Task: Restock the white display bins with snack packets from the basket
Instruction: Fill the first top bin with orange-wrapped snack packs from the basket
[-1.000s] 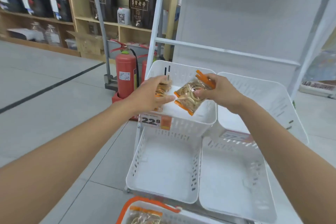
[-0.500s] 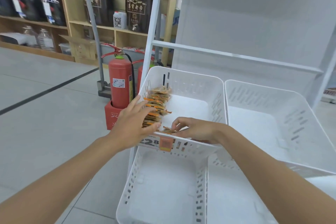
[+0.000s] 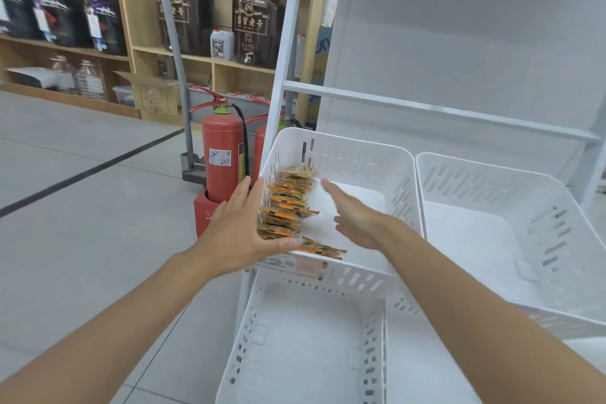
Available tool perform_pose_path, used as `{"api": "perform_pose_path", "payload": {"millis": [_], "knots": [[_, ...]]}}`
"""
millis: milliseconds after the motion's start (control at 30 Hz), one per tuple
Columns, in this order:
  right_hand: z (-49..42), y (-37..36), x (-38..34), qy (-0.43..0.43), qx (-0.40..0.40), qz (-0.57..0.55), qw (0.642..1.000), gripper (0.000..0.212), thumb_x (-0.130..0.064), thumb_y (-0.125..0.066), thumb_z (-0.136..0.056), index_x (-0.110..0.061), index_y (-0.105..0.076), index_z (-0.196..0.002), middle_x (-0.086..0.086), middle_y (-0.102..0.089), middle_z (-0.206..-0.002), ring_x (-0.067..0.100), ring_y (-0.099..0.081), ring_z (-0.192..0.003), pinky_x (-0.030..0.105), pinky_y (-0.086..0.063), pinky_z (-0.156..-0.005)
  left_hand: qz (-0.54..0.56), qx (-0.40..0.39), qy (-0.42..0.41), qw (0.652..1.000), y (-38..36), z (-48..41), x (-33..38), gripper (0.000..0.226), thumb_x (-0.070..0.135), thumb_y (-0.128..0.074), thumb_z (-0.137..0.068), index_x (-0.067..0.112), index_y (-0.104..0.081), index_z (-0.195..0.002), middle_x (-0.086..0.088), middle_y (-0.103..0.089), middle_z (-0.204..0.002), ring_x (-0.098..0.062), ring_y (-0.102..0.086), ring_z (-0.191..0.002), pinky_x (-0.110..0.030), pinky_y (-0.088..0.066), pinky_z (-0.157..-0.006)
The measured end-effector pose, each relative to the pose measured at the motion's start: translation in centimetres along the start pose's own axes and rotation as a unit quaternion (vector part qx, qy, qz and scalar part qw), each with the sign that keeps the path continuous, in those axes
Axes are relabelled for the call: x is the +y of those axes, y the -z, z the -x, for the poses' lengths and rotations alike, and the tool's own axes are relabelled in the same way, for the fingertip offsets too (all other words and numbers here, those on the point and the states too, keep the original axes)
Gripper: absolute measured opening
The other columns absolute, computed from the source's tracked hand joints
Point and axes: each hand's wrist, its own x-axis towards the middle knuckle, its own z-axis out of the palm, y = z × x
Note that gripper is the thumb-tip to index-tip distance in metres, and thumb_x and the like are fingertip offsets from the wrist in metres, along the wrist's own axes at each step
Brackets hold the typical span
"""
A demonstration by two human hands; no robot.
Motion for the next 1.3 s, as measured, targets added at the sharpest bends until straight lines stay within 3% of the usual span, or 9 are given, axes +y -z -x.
{"api": "perform_pose_path", "payload": {"millis": [167, 367, 567, 733, 900, 1000, 1100, 1167, 1300], "knots": [[-0.3, -4.8, -1.5, 0.022, -0.114, 0.057, 0.992, 0.046, -0.058, -0.027, -0.1, -0.033, -0.05, -0.131, -0.015, -0.056, -0.131, 0.003, -0.053, -0.116, 0.022, -0.036, -0.098, 0.091, 0.026, -0.049, 0.994, -0.2, -0.3, -0.4, 0.118, 0.085, -0.069, -0.055, 0.043, -0.011, -0.15, 0.023, -0.034, -0.148, -0.003, -0.036, -0.137, -0.039, -0.041, -0.109], [4.9, -2.2, 0.8, 0.142, 0.134, 0.225, 0.955, 0.05, -0.039, -0.053, -0.097, -0.018, -0.045, -0.142, -0.009, -0.046, -0.141, 0.014, -0.044, -0.13, 0.023, -0.031, -0.103, -0.001, 0.069, 0.007, 0.998, -0.2, 0.9, 0.4, 0.115, 0.097, -0.053, -0.052, 0.041, -0.021, -0.147, 0.006, -0.044, -0.144, -0.019, -0.041, -0.133, -0.052, -0.045, -0.1], [15.1, -2.6, 5.5, 0.251, 0.263, 0.324, 0.874, 0.021, -0.011, -0.064, -0.083, -0.016, -0.069, -0.102, -0.005, -0.063, -0.094, 0.014, -0.059, -0.077, 0.025, -0.046, -0.077, -0.024, 0.131, -0.036, 0.99, -0.9, 9.7, 6.3, 0.058, 0.05, -0.074, -0.079, 0.021, -0.055, -0.125, 0.0, -0.058, -0.118, -0.022, -0.052, -0.108, -0.039, -0.045, -0.089], [22.9, -4.7, 13.2, 0.145, 0.126, 0.371, 0.909, 0.024, -0.012, -0.065, -0.086, -0.011, -0.067, -0.109, 0.002, -0.065, -0.102, 0.017, -0.057, -0.083, 0.024, -0.042, -0.076, 0.118, -0.074, 0.042, 0.989, -6.2, 19.4, 8.3, 0.04, 0.039, -0.074, -0.084, 0.018, -0.058, -0.115, 0.0, -0.056, -0.109, -0.017, -0.054, -0.092, -0.035, -0.049, -0.084], [26.1, -7.1, 23.9, -0.027, 0.019, 0.352, 0.935, 0.032, -0.029, -0.061, -0.094, 0.0, -0.064, -0.108, 0.018, -0.063, -0.105, 0.032, -0.058, -0.093, 0.034, -0.043, -0.08, 0.181, -0.124, 0.141, 0.965, -9.8, 27.5, 5.9, 0.032, 0.028, -0.075, -0.085, 0.017, -0.063, -0.112, -0.004, -0.06, -0.114, -0.018, -0.061, -0.1, -0.033, -0.052, -0.087], [25.6, -9.7, 28.8, -0.126, 0.016, 0.365, 0.922, 0.063, -0.046, -0.05, -0.097, -0.006, -0.037, -0.143, 0.015, -0.054, -0.132, 0.034, -0.053, -0.118, 0.036, -0.041, -0.092, 0.152, -0.136, 0.164, 0.965, -10.4, 30.4, 4.5, 0.032, 0.024, -0.073, -0.087, 0.016, -0.062, -0.116, -0.003, -0.059, -0.115, -0.018, -0.058, -0.105, -0.031, -0.049, -0.089], [24.3, -11.0, 31.7, -0.048, 0.109, 0.44, 0.89, 0.041, -0.031, -0.063, -0.088, -0.006, -0.056, -0.12, 0.011, -0.063, -0.099, 0.027, -0.058, -0.095, 0.033, -0.042, -0.079, 0.17, -0.144, 0.184, 0.957, -10.4, 31.4, 3.7, 0.029, 0.021, -0.072, -0.087, 0.02, -0.061, -0.115, -0.004, -0.058, -0.118, -0.019, -0.058, -0.104, -0.033, -0.051, -0.088], [24.3, -10.6, 30.7, 0.01, 0.155, 0.326, 0.932, 0.009, -0.014, -0.065, -0.085, -0.006, -0.066, -0.089, 0.004, -0.052, -0.068, 0.02, -0.05, -0.067, 0.03, -0.039, -0.066, 0.176, -0.134, 0.176, 0.959, -10.4, 31.5, 3.8, 0.034, 0.018, -0.071, -0.088, 0.02, -0.059, -0.12, -0.003, -0.057, -0.124, -0.02, -0.058, -0.109, -0.034, -0.051, -0.09], [26.4, -9.4, 25.4, 0.077, 0.098, 0.079, 0.989, 0.008, -0.005, -0.067, -0.088, -0.003, -0.071, -0.095, 0.006, -0.063, -0.081, 0.015, -0.059, -0.072, 0.031, -0.052, -0.072, 0.231, -0.164, 0.139, 0.949, -11.2, 31.4, 6.2, 0.069, 0.024, -0.077, -0.084, 0.023, -0.04, -0.144, 0.01, -0.045, -0.132, -0.011, -0.046, -0.121, -0.024, -0.045, -0.087]]}}
